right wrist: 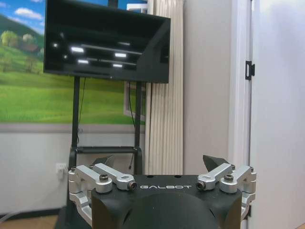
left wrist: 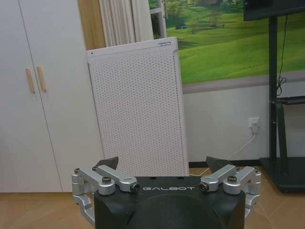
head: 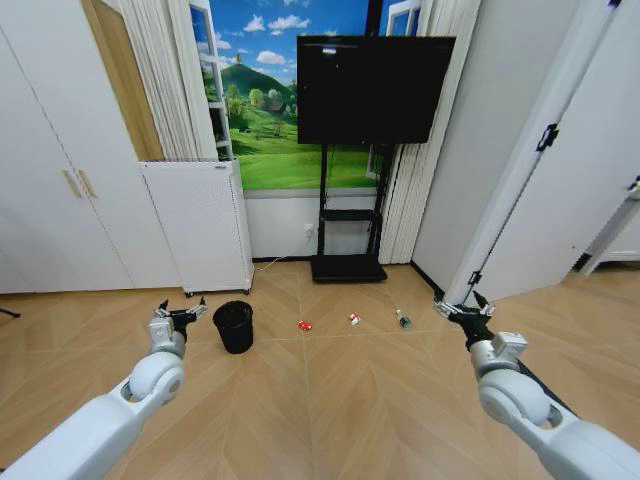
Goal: Pick up the trash bin and place the garbage on the floor into it.
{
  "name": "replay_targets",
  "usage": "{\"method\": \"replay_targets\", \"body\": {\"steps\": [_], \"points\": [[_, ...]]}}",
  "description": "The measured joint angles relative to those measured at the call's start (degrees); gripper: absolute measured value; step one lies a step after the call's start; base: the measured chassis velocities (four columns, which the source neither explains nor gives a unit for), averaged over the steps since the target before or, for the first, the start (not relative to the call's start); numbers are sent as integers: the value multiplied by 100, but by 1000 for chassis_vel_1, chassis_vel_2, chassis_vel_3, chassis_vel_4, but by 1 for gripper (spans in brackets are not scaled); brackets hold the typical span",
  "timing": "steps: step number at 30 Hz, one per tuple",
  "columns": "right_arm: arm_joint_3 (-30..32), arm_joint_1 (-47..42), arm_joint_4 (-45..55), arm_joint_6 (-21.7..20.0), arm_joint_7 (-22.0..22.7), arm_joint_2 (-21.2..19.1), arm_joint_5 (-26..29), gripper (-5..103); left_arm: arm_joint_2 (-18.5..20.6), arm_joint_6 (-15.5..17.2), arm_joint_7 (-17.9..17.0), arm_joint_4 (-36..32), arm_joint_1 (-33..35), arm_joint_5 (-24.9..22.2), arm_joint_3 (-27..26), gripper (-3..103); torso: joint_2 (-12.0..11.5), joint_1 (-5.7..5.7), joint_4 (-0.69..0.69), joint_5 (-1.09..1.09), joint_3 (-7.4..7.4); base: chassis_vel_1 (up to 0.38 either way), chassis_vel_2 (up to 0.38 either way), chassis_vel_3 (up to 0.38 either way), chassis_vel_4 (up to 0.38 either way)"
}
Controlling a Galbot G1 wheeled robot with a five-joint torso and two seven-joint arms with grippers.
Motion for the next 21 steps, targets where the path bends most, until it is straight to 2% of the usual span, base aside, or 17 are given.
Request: {"method": "replay_targets", "body": {"steps": [1,3,5,7,10,13,21], "points": [[-15,87,27,-93,60,260,-67,100,24,-39,42,-16,0,13,87,100,0,0,1,2,0,0,0,0,0],[-46,15,24,-89,-36,333,-100,100,41,-106,85,-12,0,26,165,100,0,0,3,-5,0,0,0,0,0],[-260,-108,-27,-248,-98,435,-332,100,52,-230,198,48,-13,64,324,100,0,-1,-1,3,0,0,0,0,0],[-349,-106,-122,-251,-98,453,-486,100,42,-249,222,100,-29,107,401,100,0,-1,-3,-2,0,0,0,0,0],[-425,-88,-229,-250,-113,455,-658,100,17,-250,227,153,-63,134,481,100,0,-1,0,1,0,0,0,0,0],[-434,-121,-266,-189,-266,424,-875,100,-10,-250,222,205,-90,144,523,100,0,-1,0,-1,0,0,0,0,0],[-471,-97,-304,-122,-464,353,-845,100,-35,-255,222,248,-136,162,562,100,0,-1,0,0,0,0,0,0,0]]}}
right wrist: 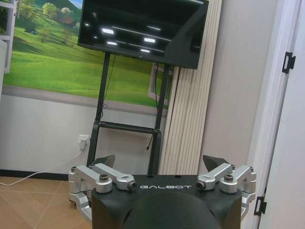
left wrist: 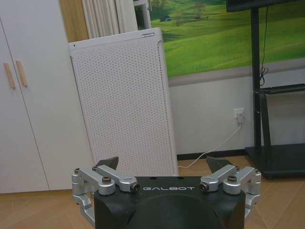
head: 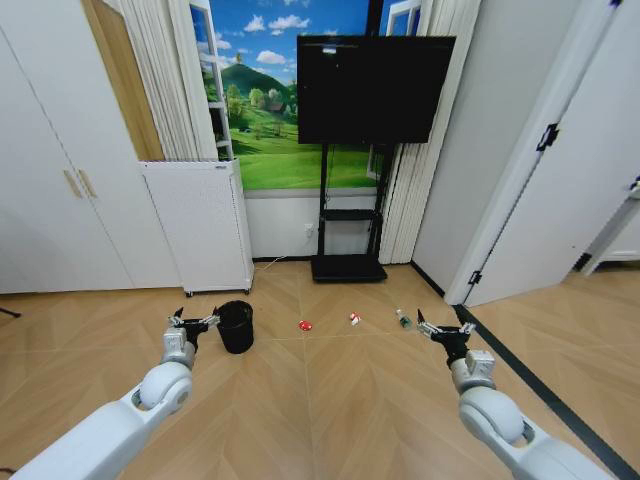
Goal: Pick up the trash bin and place the garbage on the floor into it.
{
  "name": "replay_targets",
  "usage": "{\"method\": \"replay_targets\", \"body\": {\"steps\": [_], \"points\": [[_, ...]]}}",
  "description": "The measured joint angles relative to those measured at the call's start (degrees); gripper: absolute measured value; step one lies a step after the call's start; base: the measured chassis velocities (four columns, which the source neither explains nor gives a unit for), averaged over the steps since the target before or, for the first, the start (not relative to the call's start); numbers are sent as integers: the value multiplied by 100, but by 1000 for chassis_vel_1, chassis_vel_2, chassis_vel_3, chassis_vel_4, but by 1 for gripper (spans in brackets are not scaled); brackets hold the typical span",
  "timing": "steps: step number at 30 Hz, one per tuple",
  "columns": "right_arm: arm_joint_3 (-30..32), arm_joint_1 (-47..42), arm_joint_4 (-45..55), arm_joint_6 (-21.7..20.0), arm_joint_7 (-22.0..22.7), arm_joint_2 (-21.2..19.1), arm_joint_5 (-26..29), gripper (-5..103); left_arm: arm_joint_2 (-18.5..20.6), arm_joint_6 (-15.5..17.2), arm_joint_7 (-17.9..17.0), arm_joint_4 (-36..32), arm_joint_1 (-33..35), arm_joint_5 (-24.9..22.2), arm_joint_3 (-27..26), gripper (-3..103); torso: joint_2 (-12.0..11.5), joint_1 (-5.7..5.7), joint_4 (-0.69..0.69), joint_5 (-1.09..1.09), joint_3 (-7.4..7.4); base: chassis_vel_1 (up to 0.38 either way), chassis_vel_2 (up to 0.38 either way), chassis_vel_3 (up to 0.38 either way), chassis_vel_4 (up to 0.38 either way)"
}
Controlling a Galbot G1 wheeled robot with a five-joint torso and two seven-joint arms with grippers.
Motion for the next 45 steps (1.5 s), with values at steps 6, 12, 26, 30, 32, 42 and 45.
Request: {"method": "replay_targets", "body": {"steps": [6,12,26,30,32,42,45], "points": [[-89,16,-30,100,-87,10,10,100,-37,-32,-5,37,-6,56,25,100,0,0,0,0,0,0,0,0,0],[-104,5,-53,167,-155,20,9,100,-47,-40,-6,41,19,68,20,100,0,-1,0,0,0,-17,8,24,-12],[-191,34,-140,337,-274,54,-16,100,-106,-55,-30,111,-20,91,40,100,0,0,1,0,1,-128,125,129,-123],[-221,50,-157,349,-279,67,-28,100,-123,-58,-45,137,-42,92,57,100,0,0,1,0,0,-184,195,189,-201],[-253,77,-173,356,-280,84,-35,100,-142,-60,-55,155,-62,96,76,100,0,1,-1,0,0,-198,187,202,-191],[-352,163,-228,387,-288,120,-57,100,-151,-67,-70,202,-109,97,95,100,0,1,-1,-1,0,-184,183,199,-200],[-398,200,-230,387,-284,135,-59,100,-153,-71,-70,222,-137,97,107,100,1,0,-1,1,0,-213,205,198,-192]]}}
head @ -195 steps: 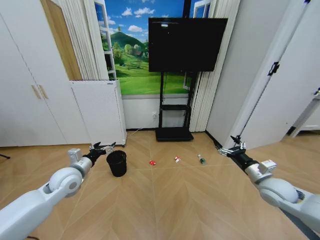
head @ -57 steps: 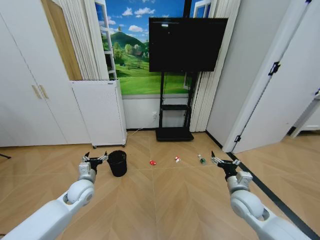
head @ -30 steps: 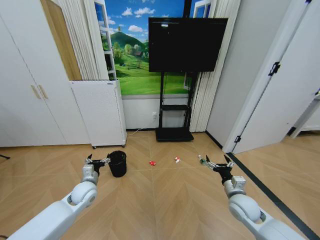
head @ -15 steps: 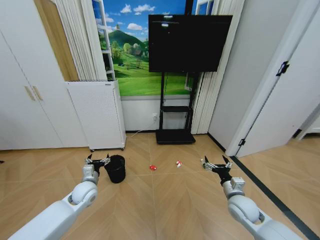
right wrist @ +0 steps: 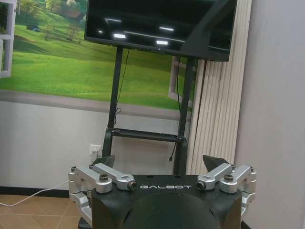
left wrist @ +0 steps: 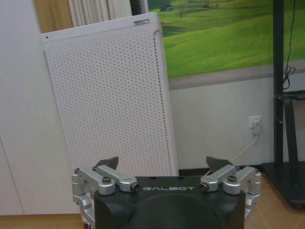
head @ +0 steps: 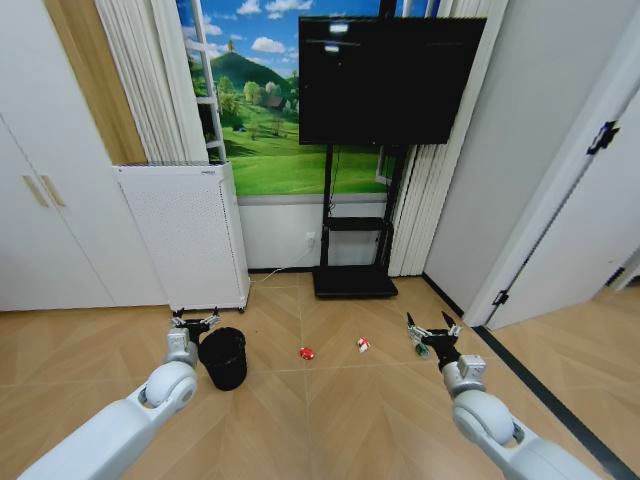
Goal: Pick up the trash bin and place the garbage on the floor into it.
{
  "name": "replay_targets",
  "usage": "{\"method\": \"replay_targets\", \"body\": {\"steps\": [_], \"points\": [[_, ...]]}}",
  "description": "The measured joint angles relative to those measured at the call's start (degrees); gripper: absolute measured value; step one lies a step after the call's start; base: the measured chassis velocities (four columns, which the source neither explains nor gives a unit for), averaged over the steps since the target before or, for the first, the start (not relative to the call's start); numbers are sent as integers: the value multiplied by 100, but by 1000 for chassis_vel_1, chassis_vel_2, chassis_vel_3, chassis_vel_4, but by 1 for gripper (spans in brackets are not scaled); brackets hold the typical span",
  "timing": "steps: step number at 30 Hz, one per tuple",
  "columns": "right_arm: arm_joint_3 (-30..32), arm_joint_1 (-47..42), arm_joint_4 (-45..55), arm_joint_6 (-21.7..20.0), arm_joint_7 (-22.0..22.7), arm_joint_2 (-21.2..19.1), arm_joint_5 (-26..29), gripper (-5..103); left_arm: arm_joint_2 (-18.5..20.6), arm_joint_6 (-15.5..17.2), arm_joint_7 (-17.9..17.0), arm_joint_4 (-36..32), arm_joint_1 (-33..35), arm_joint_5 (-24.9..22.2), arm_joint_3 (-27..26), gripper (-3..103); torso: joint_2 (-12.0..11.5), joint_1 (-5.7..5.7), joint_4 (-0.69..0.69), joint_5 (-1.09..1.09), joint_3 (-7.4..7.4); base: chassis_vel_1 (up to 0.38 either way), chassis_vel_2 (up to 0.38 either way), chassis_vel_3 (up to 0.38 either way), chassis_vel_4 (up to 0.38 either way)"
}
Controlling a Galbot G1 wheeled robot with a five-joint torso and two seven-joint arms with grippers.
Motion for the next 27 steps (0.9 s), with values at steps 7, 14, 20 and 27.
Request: {"method": "replay_targets", "body": {"steps": [7,14,20,27], "points": [[-118,69,-18,-1,25,35,-14,100,-9,-8,-4,52,-49,-3,38,100,0,0,3,1,0,-204,196,216,-204],[-268,157,-64,-12,52,160,-72,100,-31,-24,-61,111,-151,-8,152,100,-1,2,4,0,2,-218,216,227,-209],[-269,154,-120,14,62,186,-131,100,-77,-25,-95,170,-226,-15,209,100,-1,1,5,1,1,-236,218,218,-222],[-229,36,-238,199,107,296,-364,100,-115,-25,-107,213,-229,-16,216,100,-2,4,1,2,2,-188,203,195,-186]]}}
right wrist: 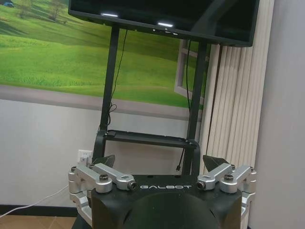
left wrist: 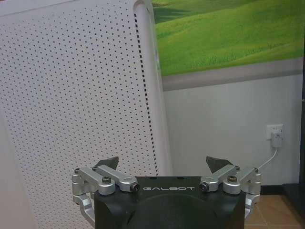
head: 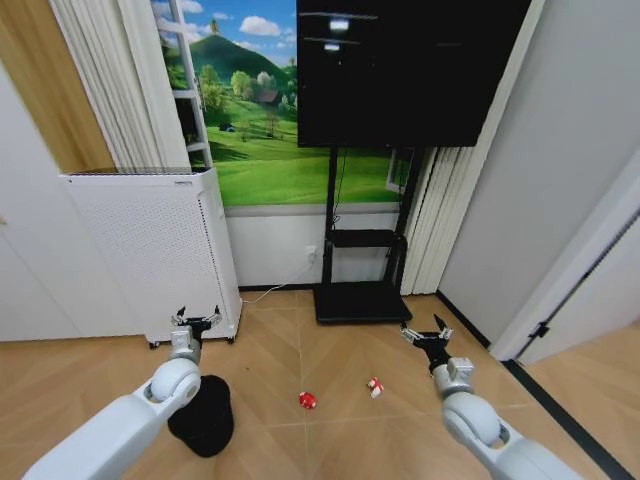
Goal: Pick up the trash bin and place the garbage on the floor into it.
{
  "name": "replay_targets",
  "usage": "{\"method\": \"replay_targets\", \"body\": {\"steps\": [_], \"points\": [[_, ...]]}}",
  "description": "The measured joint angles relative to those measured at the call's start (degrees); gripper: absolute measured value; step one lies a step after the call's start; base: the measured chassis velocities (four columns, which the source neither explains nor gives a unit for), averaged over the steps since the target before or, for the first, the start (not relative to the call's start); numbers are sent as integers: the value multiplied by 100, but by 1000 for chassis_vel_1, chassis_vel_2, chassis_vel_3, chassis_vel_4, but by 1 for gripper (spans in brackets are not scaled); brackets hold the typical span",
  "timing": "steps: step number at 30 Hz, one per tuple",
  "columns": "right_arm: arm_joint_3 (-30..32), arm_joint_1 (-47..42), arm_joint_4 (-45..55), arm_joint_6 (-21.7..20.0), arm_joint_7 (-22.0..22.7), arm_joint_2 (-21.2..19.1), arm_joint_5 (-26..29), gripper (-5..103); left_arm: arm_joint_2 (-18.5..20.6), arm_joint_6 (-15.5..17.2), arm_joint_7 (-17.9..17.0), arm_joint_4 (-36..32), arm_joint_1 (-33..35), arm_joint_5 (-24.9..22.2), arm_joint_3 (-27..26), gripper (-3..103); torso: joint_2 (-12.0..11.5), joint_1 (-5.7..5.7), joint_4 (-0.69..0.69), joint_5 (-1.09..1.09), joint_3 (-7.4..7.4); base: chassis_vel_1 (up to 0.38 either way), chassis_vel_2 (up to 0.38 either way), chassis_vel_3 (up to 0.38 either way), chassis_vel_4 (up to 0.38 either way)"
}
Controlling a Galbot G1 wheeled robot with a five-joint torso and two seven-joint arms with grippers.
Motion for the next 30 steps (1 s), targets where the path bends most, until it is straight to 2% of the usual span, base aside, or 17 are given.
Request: {"method": "replay_targets", "body": {"steps": [1,11,14,18,26,28,30], "points": [[21,-37,-26,41,-8,24,-13,100,-3,0,-2,6,5,0,1,100,0,0,1,-5,0,-61,80,77,-86],[139,-177,-116,133,24,87,-25,100,-40,34,-46,41,27,-28,10,100,1,-7,0,-2,-3,16,-19,-21,4],[142,-232,-115,-3,188,123,-69,100,-43,193,-178,91,42,-51,36,100,1,-7,0,-3,-3,0,0,0,0],[106,-257,-103,-141,305,190,-158,100,-52,268,-190,162,114,-155,16,100,1,-5,1,-4,-2,0,0,0,0],[69,-272,-133,-152,316,257,-234,100,-41,203,-44,225,180,-167,-14,100,1,-5,0,-3,-2,0,0,0,0],[65,-278,-144,-115,294,265,-245,100,-62,40,31,298,202,-147,-16,100,1,-4,-1,-3,-2,0,0,0,0],[64,-280,-147,-89,284,265,-254,100,-70,21,64,304,229,-169,-23,100,1,-4,0,-3,-2,0,0,0,0]]}}
